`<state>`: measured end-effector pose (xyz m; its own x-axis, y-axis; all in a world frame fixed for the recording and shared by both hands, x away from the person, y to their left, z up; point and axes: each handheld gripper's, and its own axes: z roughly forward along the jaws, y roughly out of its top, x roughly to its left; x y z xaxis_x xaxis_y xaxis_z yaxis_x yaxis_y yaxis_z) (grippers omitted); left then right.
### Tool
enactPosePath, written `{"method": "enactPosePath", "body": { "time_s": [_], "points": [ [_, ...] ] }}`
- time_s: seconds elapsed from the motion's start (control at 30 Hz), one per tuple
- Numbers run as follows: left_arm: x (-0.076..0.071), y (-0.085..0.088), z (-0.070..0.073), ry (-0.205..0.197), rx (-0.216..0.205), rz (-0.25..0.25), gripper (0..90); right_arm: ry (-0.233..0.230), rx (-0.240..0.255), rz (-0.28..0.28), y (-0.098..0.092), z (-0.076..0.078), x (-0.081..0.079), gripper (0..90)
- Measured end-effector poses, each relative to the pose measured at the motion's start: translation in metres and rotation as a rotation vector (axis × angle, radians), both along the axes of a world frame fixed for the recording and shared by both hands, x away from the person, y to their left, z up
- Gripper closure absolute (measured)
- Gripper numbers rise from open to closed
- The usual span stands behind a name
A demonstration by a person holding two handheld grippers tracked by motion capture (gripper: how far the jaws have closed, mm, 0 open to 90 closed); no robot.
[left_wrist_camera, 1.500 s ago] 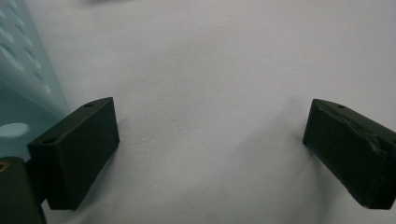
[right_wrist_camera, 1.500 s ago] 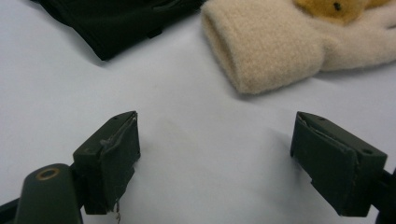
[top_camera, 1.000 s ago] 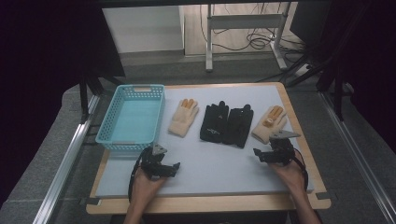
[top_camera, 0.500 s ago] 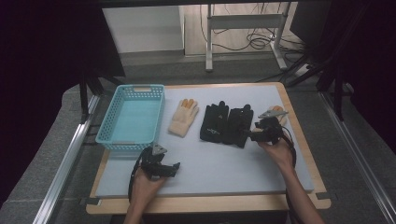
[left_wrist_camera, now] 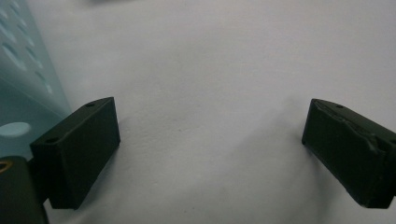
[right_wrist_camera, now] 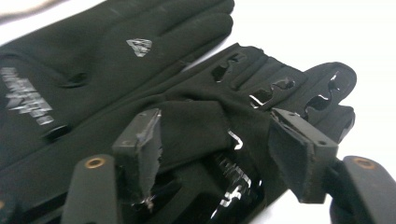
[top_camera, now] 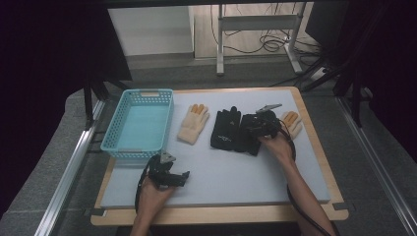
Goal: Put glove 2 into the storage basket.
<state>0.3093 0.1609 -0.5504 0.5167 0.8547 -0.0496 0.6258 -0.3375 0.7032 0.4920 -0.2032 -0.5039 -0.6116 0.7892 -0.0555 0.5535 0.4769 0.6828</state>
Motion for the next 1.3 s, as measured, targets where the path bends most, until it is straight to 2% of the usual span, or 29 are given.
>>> {"method": "enactPosePath", "body": {
  "time_s": [0.1, 0.13, 0.17, 0.2, 0.23, 0.27, 0.33, 0.37, 0.4, 0.5, 0.57, 0.67, 0.73, 0.8, 0.83, 0.87, 0.9, 0.93, 0.97, 1.0, 1.03, 1.1, 1.13, 1.2, 1.23, 1.3],
  "points": [
    [0.0, 0.0, 0.0, 0.0, 0.0, 0.0, 4.7, 0.026, -0.041, -0.02, 0.004, -0.009, 0.009, 36.5],
    [0.0, 0.0, 0.0, 0.002, 0.004, -0.003, 4.7, 0.023, -0.033, -0.022, 0.004, -0.01, 0.009, 42.8],
    [0.0, 0.0, 0.0, 0.002, 0.005, -0.003, 4.7, 0.034, -0.022, -0.014, 0.004, -0.009, 0.009, 57.5],
    [0.0, 0.0, 0.0, 0.002, 0.004, -0.003, 4.7, 0.062, 0.022, -0.005, 0.004, -0.01, 0.008, 58.9],
    [0.0, 0.0, 0.0, 0.002, 0.004, -0.003, 4.7, 0.062, 0.022, -0.005, 0.004, -0.01, 0.008, 58.9],
    [0.0, 0.0, 0.0, 0.002, 0.005, -0.003, 4.7, 0.048, 0.036, -0.006, 0.003, -0.012, 0.005, 66.4],
    [0.0, 0.0, 0.0, 0.002, 0.005, -0.003, 4.7, 0.055, 0.061, 0.008, 0.001, -0.012, 0.005, 77.6],
    [0.0, 0.0, 0.0, 0.002, 0.005, -0.003, 4.7, 0.055, 0.061, 0.008, 0.001, -0.012, 0.005, 77.6],
    [0.0, 0.0, 0.0, 0.002, 0.005, -0.003, 4.7, 0.066, 0.085, 0.016, 0.0, -0.013, 0.005, 81.8],
    [0.0, 0.0, 0.0, 0.002, 0.005, -0.003, 4.7, 0.08, 0.085, 0.02, -0.001, -0.01, 0.005, 82.8],
    [0.0, 0.0, 0.0, 0.003, 0.004, -0.003, 4.7, 0.055, 0.094, 0.021, -0.003, -0.002, 0.001, 83.0],
    [0.0, 0.0, 0.0, 0.003, 0.004, -0.003, 4.7, 0.053, 0.127, 0.025, -0.005, 0.007, -0.004, 83.0],
    [0.0, 0.0, 0.0, 0.003, 0.004, -0.003, 4.7, 0.035, 0.155, 0.042, -0.007, 0.025, -0.018, 82.9],
    [0.0, 0.0, 0.0, 0.003, 0.004, -0.003, 4.7, 0.023, 0.178, 0.065, -0.006, 0.036, -0.03, 82.9],
    [0.0, 0.0, 0.0, 0.003, 0.004, -0.003, 4.7, 0.023, 0.178, 0.065, -0.006, 0.036, -0.03, 82.9],
    [0.0, 0.0, 0.0, 0.003, 0.005, -0.003, 4.7, 0.01, 0.195, 0.101, -0.005, 0.047, -0.046, 82.9],
    [0.0, 0.0, 0.0, 0.003, 0.004, -0.003, 4.7, 0.01, 0.195, 0.101, -0.005, 0.047, -0.046, 82.9],
    [0.0, 0.0, 0.0, 0.003, 0.006, -0.003, 4.7, 0.01, 0.214, 0.122, -0.003, 0.053, -0.06, 82.8],
    [0.0, 0.0, 0.0, 0.003, 0.005, -0.003, 4.7, 0.01, 0.214, 0.122, -0.003, 0.053, -0.06, 82.8],
    [0.0, 0.0, 0.0, 0.003, 0.005, -0.002, 4.7, 0.015, 0.225, 0.153, 0.0, 0.057, -0.077, 82.8],
    [0.0, 0.0, 0.0, 0.002, 0.006, -0.002, 4.7, 0.015, 0.225, 0.153, 0.0, 0.057, -0.077, 82.8],
    [0.0, 0.0, 0.0, 0.001, 0.005, -0.003, 4.8, 0.016, 0.217, 0.183, 0.005, 0.058, -0.094, 82.7],
    [0.0, 0.0, 0.0, 0.0, -0.002, 0.004, 4.8, 0.026, 0.221, 0.214, 0.01, 0.054, -0.109, 82.6],
    [0.0, 0.0, 0.0, -0.003, -0.002, 0.004, 4.8, 0.034, 0.225, 0.222, 0.012, 0.053, -0.115, 82.5],
    [0.0, 0.0, 0.0, -0.002, 0.0, 0.002, 4.8, 0.049, 0.212, 0.259, 0.019, 0.045, -0.13, 82.5],
    [0.0, 0.0, 0.0, -0.002, -0.003, 0.005, 4.8, 0.065, 0.204, 0.286, 0.024, 0.036, -0.141, 82.4]
  ]
}}
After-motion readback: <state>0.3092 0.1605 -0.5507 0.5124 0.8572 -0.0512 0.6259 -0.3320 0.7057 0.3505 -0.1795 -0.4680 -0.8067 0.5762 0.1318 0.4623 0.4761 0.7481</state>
